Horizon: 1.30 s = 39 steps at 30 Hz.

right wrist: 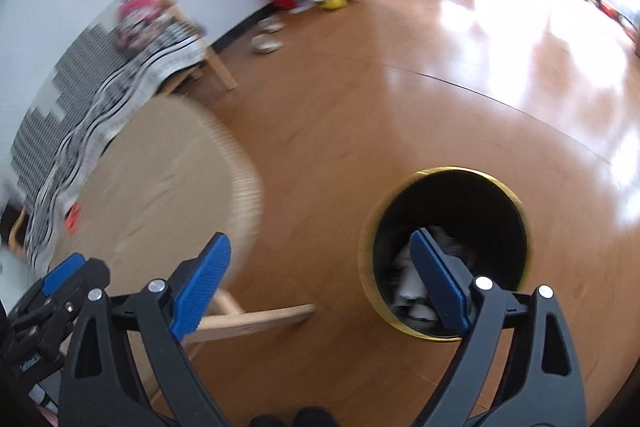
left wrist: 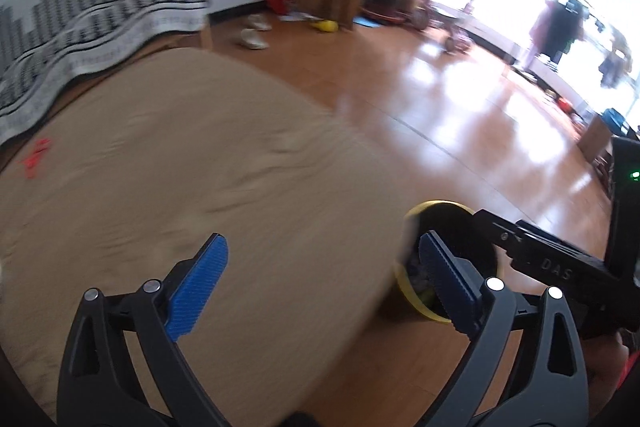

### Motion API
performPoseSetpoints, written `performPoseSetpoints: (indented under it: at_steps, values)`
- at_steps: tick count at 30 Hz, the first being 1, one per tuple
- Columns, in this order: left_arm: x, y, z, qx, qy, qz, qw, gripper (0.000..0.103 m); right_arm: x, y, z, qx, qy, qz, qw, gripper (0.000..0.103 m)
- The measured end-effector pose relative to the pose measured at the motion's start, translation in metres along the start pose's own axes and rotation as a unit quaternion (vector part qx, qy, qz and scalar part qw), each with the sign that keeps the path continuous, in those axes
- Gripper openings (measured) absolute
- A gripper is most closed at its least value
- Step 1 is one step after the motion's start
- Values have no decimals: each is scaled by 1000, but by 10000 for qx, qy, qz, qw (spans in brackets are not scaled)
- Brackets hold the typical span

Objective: Collect trash
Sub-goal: 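Move both tools back over the trash on the table, then grasp the blue crumpled wrapper with the left tool while the right tool grasps the cigarette pack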

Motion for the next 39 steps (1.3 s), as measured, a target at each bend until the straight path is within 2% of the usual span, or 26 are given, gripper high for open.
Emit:
performPoseSetpoints:
  at_steps: [3, 6, 8, 9, 13, 16, 18, 23, 28, 31, 33, 36, 37, 39]
  values:
    - [54, 0, 23, -71, -405, 317, 9987, 94, 67, 8, -8, 139, -422, 465, 9979, 88]
    - [120, 4, 54, -186, -904, 695, 9933, 94, 131, 19, -14, 297, -838, 839, 9925, 88]
    - [174, 15, 77, -239, -1318, 1008, 9858, 94, 181, 31, -17, 432, -1189, 1119, 9856, 88]
    - [189, 19, 85, -245, -1419, 1113, 9833, 94, 196, 36, -18, 488, -1303, 1186, 9831, 88]
    - [280, 48, 129, -320, -1974, 1794, 9632, 94, 279, 61, -19, 797, -1877, 1513, 9672, 88]
    - [329, 71, 155, -327, -2402, 1912, 9511, 94, 336, 81, -14, 960, -2212, 1771, 9542, 88]
    - [359, 86, 169, -328, -2550, 1983, 9458, 94, 368, 96, -9, 1015, -2348, 1940, 9471, 88]
    - [394, 113, 178, -309, -2422, 2027, 9483, 93, 441, 126, -7, 1166, -2690, 2174, 9310, 88]
    - [399, 127, 169, -387, -2217, 1863, 9564, 90, 494, 153, -15, 1382, -2970, 2311, 9161, 88]
    - [395, 129, 156, -302, -2110, 1674, 9626, 73, 517, 165, -22, 1396, -3012, 2442, 9111, 88]
    - [397, 131, 152, -250, -2062, 1697, 9634, 50, 522, 169, -29, 1433, -3031, 2526, 9076, 88]
    - [396, 132, 150, -230, -1802, 1722, 9682, 25, 533, 177, -35, 1471, -3070, 2604, 9035, 88]
    - [393, 132, 152, -181, -1761, 1642, 9704, 20, 536, 179, -36, 1479, -3094, 2623, 9020, 88]
    - [389, 133, 158, -64, -1755, 1500, 9730, 20, 544, 182, -37, 1483, -3176, 2684, 8973, 88]
Point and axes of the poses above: each gripper's, at about its wrist camera, not at the fingertips, and z roughly against the way its jaws point, x to its left, y to its underside, the point moved 2 cm from there along -z, roughly the way its jaws point, and after that the axes turned 12 degrees about -x, right-handed, at the moved point
